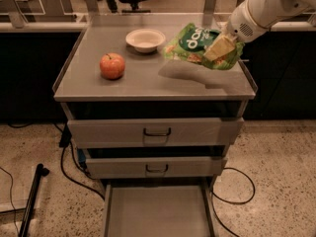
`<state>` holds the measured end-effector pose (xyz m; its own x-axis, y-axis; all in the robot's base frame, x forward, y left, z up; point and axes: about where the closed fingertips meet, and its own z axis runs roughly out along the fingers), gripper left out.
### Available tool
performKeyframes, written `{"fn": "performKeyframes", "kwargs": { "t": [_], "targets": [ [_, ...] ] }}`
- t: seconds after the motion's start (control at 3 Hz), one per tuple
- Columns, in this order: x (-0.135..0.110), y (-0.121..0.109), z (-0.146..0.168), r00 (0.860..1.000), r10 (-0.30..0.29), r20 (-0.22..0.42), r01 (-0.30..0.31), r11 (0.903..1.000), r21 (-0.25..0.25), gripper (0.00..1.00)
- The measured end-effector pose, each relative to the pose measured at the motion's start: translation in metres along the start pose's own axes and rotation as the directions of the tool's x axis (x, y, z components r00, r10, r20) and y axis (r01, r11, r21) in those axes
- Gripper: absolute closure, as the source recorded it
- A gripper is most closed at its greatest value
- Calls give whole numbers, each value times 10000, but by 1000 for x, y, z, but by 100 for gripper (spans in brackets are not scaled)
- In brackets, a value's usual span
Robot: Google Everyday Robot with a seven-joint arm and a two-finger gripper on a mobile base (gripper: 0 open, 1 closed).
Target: Place green rice chip bag into bottom drawer
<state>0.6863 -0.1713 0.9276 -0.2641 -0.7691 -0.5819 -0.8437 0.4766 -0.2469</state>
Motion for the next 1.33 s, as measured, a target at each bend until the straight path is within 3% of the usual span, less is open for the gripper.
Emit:
{"fn": "performKeyframes", "kwargs": {
  "t": [0.67, 1.33],
  "targets": [
    [24, 41, -63, 9950, -134, 989, 123, 9999, 119, 100],
    [74, 98, -93, 9953, 146, 954, -151, 9999, 45, 100]
  ]
}}
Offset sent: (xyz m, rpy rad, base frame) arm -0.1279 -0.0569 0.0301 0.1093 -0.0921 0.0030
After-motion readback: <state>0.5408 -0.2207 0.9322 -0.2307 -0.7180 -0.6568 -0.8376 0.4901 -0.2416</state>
